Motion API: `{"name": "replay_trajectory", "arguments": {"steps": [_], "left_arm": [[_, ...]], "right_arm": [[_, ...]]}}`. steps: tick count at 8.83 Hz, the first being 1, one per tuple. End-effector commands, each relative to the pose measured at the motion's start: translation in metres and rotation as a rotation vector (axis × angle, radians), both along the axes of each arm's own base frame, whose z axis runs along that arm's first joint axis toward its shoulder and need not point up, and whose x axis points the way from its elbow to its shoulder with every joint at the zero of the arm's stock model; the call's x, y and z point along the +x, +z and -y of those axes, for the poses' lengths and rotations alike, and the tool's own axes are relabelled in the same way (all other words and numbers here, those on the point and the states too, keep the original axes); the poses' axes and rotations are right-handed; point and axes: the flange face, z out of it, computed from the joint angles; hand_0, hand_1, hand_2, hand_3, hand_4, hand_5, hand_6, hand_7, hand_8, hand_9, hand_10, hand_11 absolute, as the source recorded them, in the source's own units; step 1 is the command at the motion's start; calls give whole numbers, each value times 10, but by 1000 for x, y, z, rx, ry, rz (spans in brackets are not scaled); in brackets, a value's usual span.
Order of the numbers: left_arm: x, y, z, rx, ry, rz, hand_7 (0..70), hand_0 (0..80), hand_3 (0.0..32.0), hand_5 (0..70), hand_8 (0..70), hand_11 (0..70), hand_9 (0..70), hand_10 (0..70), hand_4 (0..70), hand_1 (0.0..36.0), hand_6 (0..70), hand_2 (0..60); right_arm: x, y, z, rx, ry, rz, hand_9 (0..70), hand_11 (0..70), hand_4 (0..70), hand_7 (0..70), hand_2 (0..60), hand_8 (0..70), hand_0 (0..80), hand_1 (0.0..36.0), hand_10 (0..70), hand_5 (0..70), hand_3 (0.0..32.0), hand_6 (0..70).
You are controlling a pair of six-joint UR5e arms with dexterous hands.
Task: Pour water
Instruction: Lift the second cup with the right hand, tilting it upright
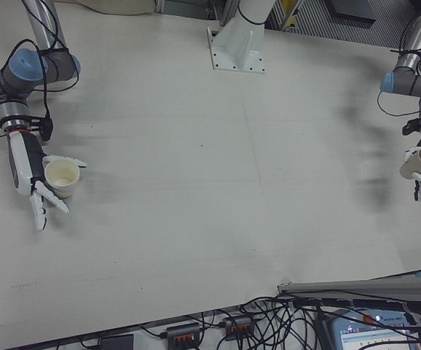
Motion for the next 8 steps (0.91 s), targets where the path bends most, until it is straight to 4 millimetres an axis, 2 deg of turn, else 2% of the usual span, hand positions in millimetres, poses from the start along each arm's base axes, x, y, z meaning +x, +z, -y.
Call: {"name": "replay_trajectory", "arguments": {"steps": [1,2,3,4,6,7,8], "left_arm": [[0,3,-1,-5,0,3,12,507,0,462,0,60,0,27,304,317,0,600],[-1,3,-1,-5,-2,3,9,508,0,461,0,60,0,28,303,317,0,600],[-2,5,-2,-6,-3,4,9,507,0,462,0,61,0,28,304,319,0,600],[-2,5,-2,-7,-2,5,9,505,0,462,0,60,0,27,305,320,0,600],[-2,6,-2,-7,-2,5,10,506,0,462,0,60,0,27,304,320,0,600],[-2,2,-2,0,3,-1,13,508,0,471,0,60,0,27,309,325,0,600],[3,-18,3,27,8,-21,24,512,0,494,0,62,0,28,322,334,0,600]], "right_arm": [[-3,2,-2,-4,-6,-6,30,148,273,152,96,23,575,205,88,497,0,105],[-3,2,-2,-11,-8,-11,354,441,256,450,151,257,512,126,300,700,0,407],[-2,2,-2,-18,-6,-17,558,646,279,596,346,432,504,141,453,700,0,594],[-2,3,-3,-25,-7,-22,551,650,291,583,408,428,498,148,456,700,0,591],[-4,2,-2,-24,-6,-15,491,585,282,514,401,384,498,153,410,700,0,546],[-5,-5,4,-16,-3,11,477,561,281,509,396,371,505,159,393,700,0,536],[6,-23,15,8,23,42,461,532,286,508,364,357,515,162,370,700,0,535]]}}
